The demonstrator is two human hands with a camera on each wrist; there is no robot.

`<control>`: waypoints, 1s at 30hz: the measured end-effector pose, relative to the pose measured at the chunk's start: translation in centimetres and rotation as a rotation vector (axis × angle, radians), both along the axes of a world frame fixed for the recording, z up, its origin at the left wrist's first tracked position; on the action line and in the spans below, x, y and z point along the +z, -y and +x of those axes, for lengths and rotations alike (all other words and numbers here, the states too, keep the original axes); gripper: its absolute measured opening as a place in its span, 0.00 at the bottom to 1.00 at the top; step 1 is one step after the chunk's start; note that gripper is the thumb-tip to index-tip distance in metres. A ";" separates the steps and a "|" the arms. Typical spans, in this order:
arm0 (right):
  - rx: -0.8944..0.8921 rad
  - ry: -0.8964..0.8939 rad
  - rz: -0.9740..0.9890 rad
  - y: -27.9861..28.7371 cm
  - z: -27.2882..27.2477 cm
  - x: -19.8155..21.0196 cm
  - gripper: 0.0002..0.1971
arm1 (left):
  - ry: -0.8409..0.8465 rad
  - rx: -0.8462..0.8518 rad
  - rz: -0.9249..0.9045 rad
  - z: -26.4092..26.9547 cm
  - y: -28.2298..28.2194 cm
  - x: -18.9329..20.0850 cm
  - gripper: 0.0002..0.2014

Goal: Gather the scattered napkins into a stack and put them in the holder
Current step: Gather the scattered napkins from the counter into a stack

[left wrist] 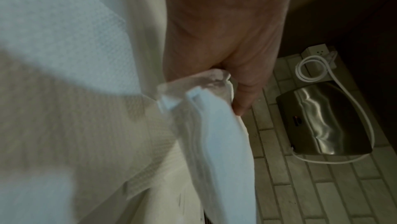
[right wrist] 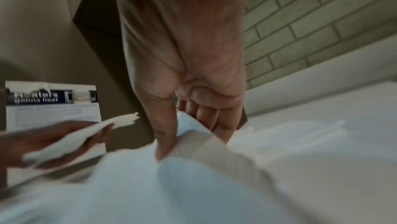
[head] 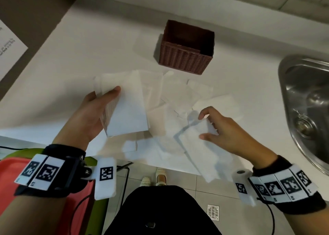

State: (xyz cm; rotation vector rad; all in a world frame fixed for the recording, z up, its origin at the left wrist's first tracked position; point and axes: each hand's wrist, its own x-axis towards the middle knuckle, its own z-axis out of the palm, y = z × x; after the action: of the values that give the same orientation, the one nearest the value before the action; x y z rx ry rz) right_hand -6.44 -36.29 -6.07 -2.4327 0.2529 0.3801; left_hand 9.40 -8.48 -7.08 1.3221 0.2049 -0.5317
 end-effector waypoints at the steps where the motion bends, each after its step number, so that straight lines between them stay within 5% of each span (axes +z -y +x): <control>1: 0.013 -0.034 -0.047 0.6 -0.1 0.1 0.24 | 0.001 0.003 0.000 0.0 0.0 0.1 0.03; 4: 0.123 -0.127 -0.185 1.8 -0.1 -0.3 0.28 | 0.002 0.006 0.004 0.1 0.0 0.1 0.03; 12: 0.051 -0.049 -0.241 2.2 1.1 0.1 0.06 | 0.001 0.013 0.021 0.0 -0.6 0.0 0.04; 22: -0.121 -0.098 -0.142 1.8 4.0 -1.7 0.12 | -0.020 0.014 0.019 -0.4 -0.7 -0.3 0.05; 30: -0.059 -0.124 -0.190 1.7 3.9 -1.6 0.08 | -0.029 0.038 0.024 -0.3 -0.9 -0.6 0.04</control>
State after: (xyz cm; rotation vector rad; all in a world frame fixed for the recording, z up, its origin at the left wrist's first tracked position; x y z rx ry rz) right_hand -2.50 -38.01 -7.71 -2.5834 0.4313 0.5009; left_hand 9.07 -7.63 -7.66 1.3320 0.2605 -0.5177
